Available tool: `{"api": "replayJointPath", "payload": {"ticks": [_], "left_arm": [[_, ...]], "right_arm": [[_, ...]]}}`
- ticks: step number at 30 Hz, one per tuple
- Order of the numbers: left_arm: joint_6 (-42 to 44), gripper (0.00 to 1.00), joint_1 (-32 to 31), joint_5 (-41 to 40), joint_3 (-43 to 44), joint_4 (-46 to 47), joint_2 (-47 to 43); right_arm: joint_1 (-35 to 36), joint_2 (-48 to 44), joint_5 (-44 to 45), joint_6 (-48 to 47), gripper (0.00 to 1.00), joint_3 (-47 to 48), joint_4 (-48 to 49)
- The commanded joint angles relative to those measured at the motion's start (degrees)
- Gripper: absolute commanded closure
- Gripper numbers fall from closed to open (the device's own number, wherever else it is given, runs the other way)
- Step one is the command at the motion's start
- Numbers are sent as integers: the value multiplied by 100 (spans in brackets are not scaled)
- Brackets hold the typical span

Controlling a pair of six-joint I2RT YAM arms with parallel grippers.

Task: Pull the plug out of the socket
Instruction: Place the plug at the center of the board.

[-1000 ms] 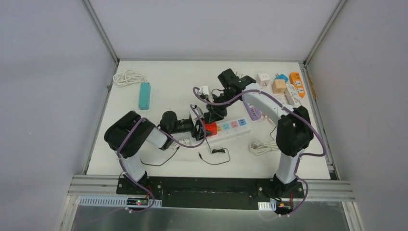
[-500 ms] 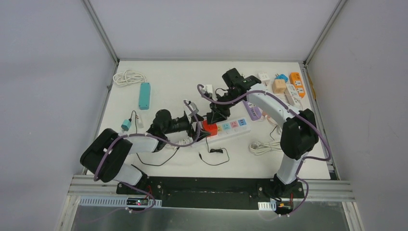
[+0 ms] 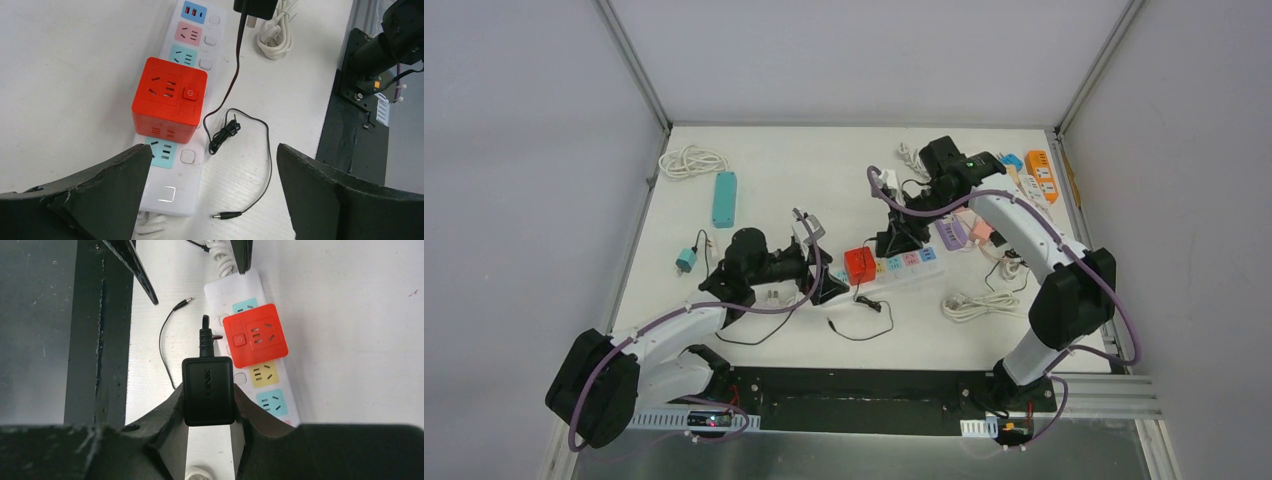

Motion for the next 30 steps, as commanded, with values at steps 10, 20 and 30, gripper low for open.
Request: {"api": "replayJointPath", "payload": {"ticks": [10,20,30], "left_arm": [[-457,1,-27,62,589,-625,-126],[-231,1,-24,-235,554,-715,6],[140,1,-25,-753,539,-1045,84]], "right_arm": [[-873,-685,-458,-499,100,-304,-447],[-1533,-922,-542,-649,100,-273,-762],[-2509,-1154,-691,-562,100,-128,-963]]}}
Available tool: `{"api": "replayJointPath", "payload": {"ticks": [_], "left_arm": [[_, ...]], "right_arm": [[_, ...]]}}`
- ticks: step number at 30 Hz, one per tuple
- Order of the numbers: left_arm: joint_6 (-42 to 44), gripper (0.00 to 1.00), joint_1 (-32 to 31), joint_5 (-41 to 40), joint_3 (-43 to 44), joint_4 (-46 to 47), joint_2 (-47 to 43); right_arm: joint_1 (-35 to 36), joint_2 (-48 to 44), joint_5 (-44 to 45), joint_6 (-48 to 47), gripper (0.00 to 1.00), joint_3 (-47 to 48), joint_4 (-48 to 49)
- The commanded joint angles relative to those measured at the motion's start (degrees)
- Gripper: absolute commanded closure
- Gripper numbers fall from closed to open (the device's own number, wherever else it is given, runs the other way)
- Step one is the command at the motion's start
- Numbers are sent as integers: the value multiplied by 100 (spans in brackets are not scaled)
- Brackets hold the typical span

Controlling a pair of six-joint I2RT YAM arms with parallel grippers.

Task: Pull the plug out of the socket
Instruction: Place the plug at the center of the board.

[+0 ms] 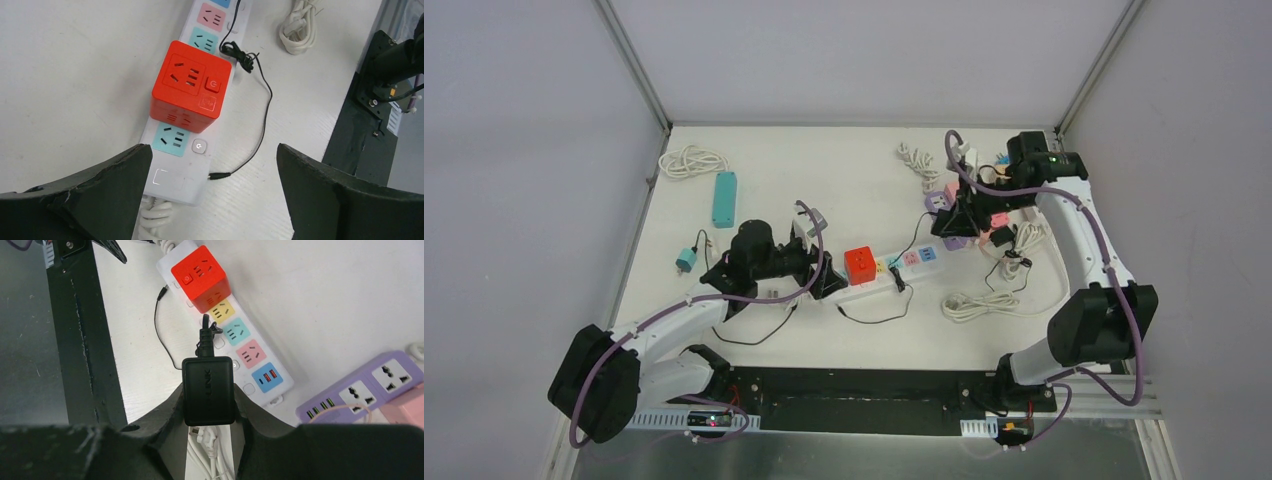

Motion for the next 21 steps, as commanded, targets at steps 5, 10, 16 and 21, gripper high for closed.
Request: {"api": "replayJointPath", "payload": {"ticks": [5,10,16,21], "left_arm": [[386,1,-25,-482,96,-122,78],[475,1,-25,-653,28,-154,31],[475,1,-23,-688,-152,63,-53],[475,1,-16,-762,-208,98,-64]], "right_arm": [[-648,-394,-298,147,100,329,-106],[-886,-474,-6,857,100,392,356],[-1281,-521,478,1443,100,664,758],[-1778,-545,729,1886,100,1007,1130]]}}
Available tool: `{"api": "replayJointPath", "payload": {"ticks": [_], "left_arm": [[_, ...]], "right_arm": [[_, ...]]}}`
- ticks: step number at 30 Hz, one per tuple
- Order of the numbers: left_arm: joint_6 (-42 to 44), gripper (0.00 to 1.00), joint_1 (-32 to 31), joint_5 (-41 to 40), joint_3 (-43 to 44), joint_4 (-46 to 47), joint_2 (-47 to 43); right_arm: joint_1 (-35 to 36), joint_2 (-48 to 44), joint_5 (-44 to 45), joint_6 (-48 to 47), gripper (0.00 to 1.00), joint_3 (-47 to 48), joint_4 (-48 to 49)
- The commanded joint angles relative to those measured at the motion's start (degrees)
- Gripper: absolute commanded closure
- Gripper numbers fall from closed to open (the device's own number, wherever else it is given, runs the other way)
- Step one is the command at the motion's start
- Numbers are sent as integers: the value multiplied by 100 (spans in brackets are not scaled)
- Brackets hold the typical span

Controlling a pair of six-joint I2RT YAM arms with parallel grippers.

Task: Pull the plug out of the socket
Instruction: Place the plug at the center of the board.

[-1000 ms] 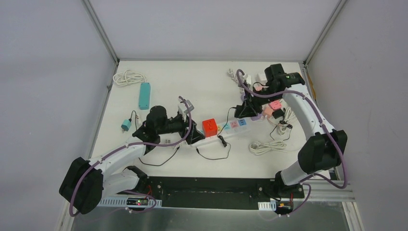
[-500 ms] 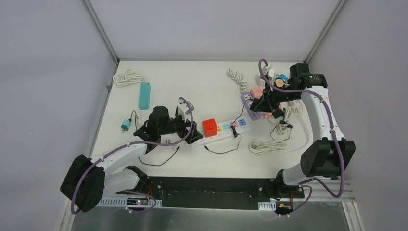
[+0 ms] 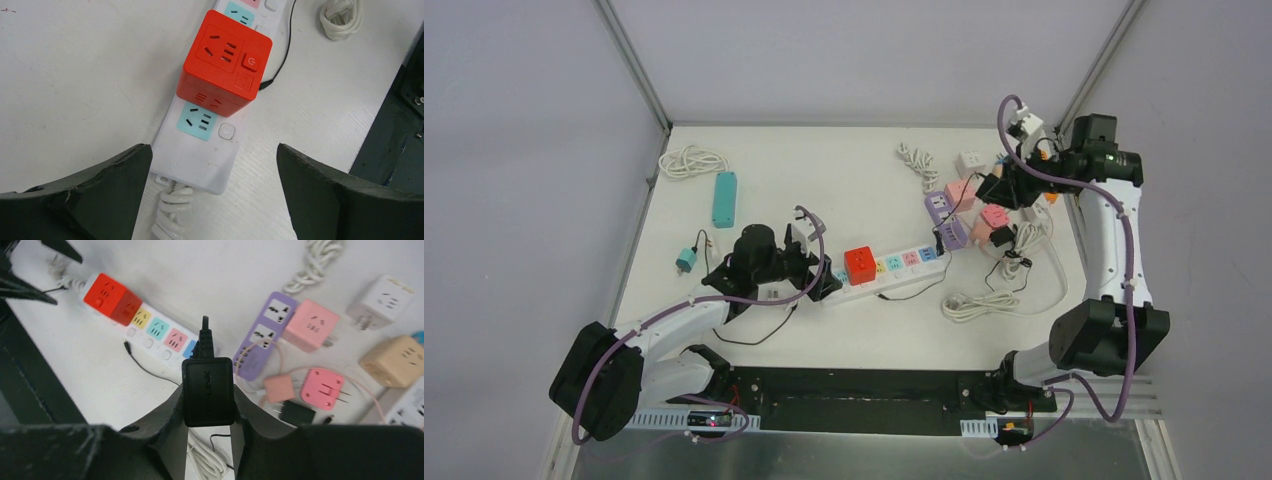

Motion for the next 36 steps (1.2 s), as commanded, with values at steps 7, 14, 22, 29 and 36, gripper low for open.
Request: {"api": "replayJointPath", "payload": {"ticks": [7,14,22,29,36], "left_arm": [[119,1,-7,-185,-61,260,-144],[119,1,1,-209,-53,247,-165],[119,1,2,-229,-69,225,-166],[241,1,2,-191,-86,223,-182],[268,1,2,-166,-131,240,-269]], "right_arm": [[-796,-217,804,967,100,764,1015],[-798,-142,1547,1072,100,219,1633],[-799,244,1773,1216,100,-442,2205],[-798,1176,1657,1261,97,-506,2165],[-798,2181,1747,1610,90,-198,2003]]}}
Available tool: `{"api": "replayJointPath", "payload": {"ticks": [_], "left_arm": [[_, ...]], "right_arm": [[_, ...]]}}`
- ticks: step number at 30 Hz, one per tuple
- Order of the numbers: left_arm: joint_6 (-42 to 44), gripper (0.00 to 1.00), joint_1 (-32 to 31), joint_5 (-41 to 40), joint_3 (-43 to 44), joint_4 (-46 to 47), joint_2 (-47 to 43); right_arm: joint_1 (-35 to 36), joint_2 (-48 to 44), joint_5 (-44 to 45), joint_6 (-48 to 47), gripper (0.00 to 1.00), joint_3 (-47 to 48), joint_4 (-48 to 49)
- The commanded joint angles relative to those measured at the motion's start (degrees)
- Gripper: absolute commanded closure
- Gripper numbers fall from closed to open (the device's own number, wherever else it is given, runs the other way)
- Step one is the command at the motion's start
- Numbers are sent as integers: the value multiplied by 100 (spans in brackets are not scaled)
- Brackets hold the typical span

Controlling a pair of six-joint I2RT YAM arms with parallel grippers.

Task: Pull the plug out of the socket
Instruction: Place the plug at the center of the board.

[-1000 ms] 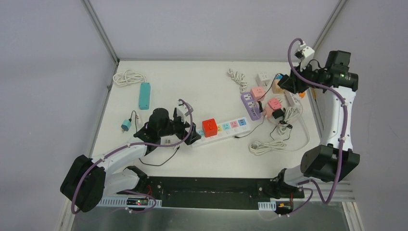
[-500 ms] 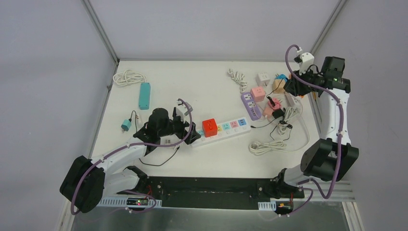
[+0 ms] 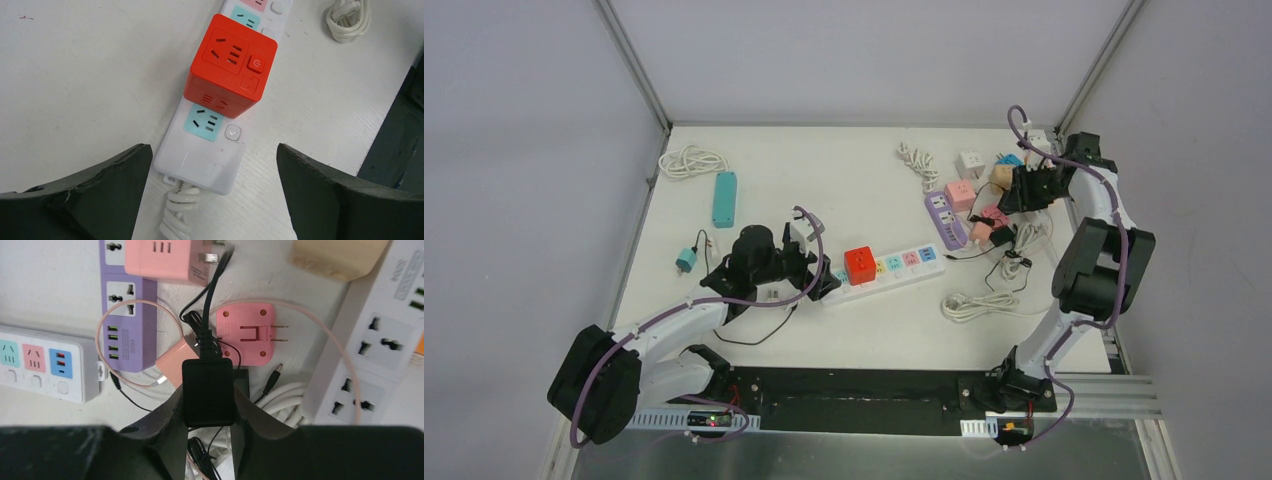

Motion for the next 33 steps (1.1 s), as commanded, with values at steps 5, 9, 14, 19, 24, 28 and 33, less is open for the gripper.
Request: {"api": "replayJointPath", "payload": {"ticks": [5,9,14,19,24,28,33], "left_arm": [[144,1,2,-12,-110,258,-236],[159,1,2,22,-120,264,-241],[200,1,2,109,-140,306,-237],[190,1,2,191,-153,354,-228],[170,1,2,321,-159,403,-211],[161,1,3,500,-176,464,-208],[139,1,2,612,-202,539,-227]], "right_arm": [[-18,897,45,436,81,565,-218],[-18,1128,195,519,73,616,-218],[-25,1215,349,572,63,651,-210],[-27,1230,390,585,52,652,-209],[-59,1165,391,594,39,645,-211],[-103,976,418,571,32,622,-207],[-145,672,515,509,28,546,-160]]}}
